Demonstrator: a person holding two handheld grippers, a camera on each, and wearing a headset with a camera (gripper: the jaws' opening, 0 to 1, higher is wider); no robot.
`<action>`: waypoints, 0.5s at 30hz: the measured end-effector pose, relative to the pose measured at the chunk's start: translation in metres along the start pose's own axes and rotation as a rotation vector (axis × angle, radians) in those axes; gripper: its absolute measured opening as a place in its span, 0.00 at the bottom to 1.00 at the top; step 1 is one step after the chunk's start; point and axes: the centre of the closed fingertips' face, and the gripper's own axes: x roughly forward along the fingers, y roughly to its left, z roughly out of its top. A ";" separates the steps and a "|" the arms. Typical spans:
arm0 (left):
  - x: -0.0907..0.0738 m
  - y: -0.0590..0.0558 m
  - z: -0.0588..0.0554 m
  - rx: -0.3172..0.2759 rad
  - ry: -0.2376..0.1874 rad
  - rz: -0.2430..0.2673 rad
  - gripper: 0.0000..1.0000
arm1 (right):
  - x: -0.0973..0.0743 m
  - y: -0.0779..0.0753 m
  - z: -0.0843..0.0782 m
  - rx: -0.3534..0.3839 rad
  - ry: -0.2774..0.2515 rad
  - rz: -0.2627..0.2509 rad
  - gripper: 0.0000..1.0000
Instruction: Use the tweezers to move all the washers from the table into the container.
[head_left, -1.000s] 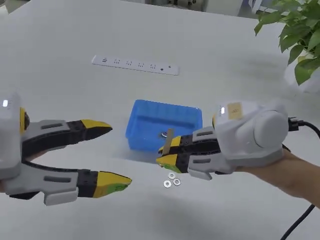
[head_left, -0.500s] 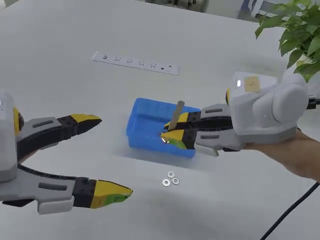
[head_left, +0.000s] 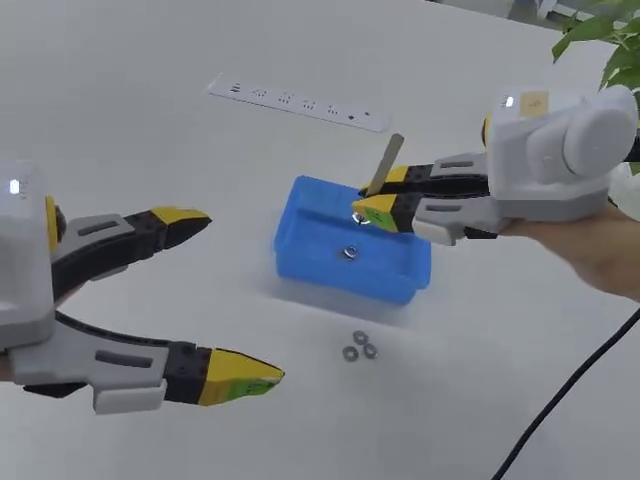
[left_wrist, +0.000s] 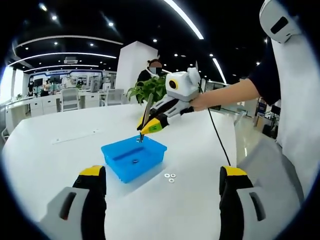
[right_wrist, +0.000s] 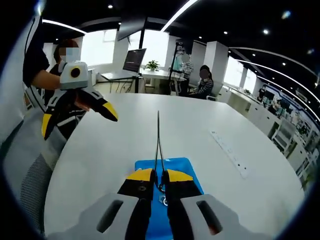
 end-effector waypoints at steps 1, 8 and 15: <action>0.000 0.001 -0.001 -0.003 0.001 0.002 0.99 | 0.004 -0.002 -0.006 -0.001 0.010 -0.001 0.09; -0.002 0.003 -0.005 -0.022 0.005 0.017 0.99 | 0.025 -0.008 -0.028 0.008 0.036 0.011 0.09; -0.005 0.006 -0.012 -0.046 0.023 0.033 0.99 | 0.040 -0.009 -0.047 0.017 0.060 0.030 0.09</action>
